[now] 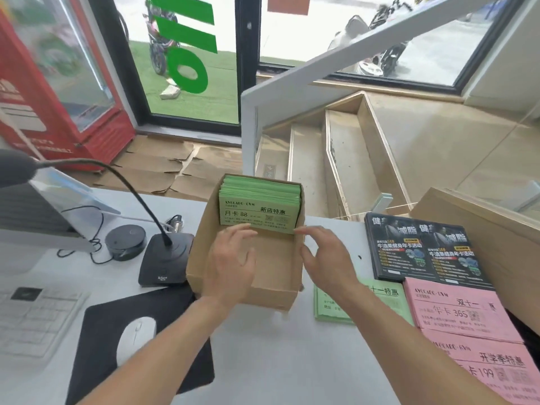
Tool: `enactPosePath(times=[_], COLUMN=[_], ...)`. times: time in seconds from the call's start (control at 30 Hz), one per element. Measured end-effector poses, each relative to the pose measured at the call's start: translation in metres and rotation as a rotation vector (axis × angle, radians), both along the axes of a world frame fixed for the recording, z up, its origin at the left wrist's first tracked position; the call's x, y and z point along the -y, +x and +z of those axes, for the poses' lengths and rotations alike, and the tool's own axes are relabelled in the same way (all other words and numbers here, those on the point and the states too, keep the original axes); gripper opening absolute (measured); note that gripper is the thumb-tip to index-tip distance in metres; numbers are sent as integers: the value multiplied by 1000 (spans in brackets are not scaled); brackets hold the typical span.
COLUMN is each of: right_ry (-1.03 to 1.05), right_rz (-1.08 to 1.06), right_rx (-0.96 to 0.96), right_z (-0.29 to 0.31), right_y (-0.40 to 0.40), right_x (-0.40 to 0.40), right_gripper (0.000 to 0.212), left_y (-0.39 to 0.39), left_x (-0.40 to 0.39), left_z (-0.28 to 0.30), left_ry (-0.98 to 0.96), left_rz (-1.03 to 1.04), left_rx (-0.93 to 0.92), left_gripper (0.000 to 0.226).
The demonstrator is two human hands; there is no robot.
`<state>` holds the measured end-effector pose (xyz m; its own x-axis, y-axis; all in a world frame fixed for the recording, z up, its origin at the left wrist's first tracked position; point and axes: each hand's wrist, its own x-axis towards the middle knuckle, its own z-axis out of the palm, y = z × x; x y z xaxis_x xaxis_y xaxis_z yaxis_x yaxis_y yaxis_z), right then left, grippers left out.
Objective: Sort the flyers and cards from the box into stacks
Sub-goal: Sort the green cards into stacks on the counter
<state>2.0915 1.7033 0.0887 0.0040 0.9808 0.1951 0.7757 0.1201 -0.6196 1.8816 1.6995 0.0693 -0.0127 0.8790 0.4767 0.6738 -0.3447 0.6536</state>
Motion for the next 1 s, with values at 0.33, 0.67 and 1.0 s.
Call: enactPosePath(times=[0.33, 0.67, 1.0], right_ry=[-198, 165, -120], right_rz=[94, -17, 0], right_rx=[452, 580, 495], right_z=[-26, -54, -42], right_y=[-62, -55, -64], right_x=[-101, -107, -95], right_gripper=[65, 53, 52], left_y=[-42, -49, -49], left_x=[-51, -53, -51], left_z=[-21, -21, -16], left_ry=[-345, -329, -339], left_rz=[62, 55, 55], left_rx=[-561, -340, -291], left_gripper=[77, 67, 63])
